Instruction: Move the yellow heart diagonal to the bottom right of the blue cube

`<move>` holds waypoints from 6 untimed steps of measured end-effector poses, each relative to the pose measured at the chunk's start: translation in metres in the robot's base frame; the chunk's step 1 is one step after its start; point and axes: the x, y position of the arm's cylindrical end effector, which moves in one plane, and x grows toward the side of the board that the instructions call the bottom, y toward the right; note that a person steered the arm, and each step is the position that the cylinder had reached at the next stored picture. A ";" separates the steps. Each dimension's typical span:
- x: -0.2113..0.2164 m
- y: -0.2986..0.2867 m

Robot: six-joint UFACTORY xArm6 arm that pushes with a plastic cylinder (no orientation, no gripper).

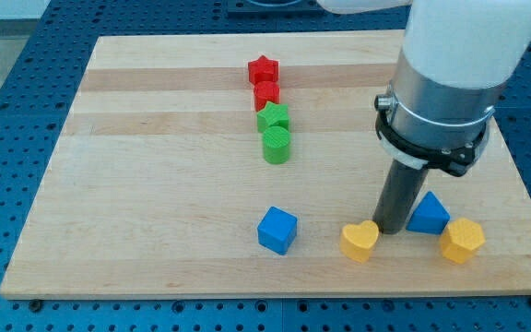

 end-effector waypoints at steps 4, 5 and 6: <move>0.055 0.000; 0.003 0.004; -0.014 0.004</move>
